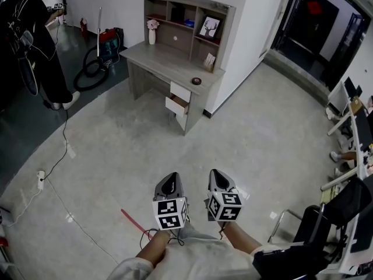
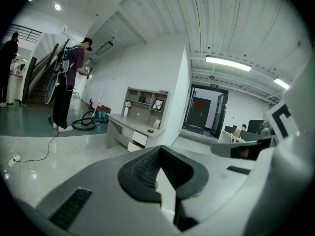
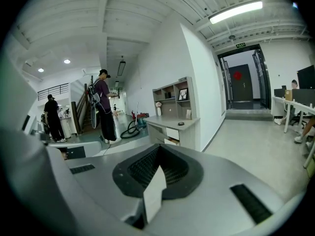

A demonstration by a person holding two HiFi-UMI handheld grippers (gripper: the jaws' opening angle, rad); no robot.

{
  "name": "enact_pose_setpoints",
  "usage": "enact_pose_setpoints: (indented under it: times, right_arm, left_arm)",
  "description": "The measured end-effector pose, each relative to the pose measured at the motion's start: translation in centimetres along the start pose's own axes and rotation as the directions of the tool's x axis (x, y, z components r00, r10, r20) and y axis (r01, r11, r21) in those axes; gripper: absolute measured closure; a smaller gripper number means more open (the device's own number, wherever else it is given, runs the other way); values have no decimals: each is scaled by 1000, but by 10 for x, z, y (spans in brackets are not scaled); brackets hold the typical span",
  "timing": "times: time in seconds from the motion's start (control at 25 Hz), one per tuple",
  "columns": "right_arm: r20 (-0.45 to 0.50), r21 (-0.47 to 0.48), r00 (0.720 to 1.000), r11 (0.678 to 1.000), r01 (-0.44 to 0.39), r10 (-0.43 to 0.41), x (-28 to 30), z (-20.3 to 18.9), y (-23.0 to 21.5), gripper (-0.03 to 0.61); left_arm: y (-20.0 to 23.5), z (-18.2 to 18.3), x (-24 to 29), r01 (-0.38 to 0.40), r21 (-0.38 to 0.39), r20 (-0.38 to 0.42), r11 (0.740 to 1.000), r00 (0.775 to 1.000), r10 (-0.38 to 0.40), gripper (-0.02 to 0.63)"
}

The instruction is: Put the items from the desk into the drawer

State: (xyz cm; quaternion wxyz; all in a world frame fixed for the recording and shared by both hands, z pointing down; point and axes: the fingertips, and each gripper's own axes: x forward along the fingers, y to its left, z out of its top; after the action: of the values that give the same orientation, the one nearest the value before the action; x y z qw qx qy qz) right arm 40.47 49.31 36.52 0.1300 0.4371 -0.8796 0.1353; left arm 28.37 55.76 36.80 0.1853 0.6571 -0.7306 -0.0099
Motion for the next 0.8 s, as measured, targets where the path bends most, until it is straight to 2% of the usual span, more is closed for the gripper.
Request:
enact_pose_setpoints:
  times: [0.28,0.8]
  right_arm:
    - [21,15,1000,1000,-5,5,55,34,-23,580]
    - [-3,17,999,999,-33,33,133,54,-60,580]
  left_arm:
    - [5,25,61,1,8,0,1000,1000,-1,617]
    - [9,40,148,-10,12,-30,1000,999,10,617]
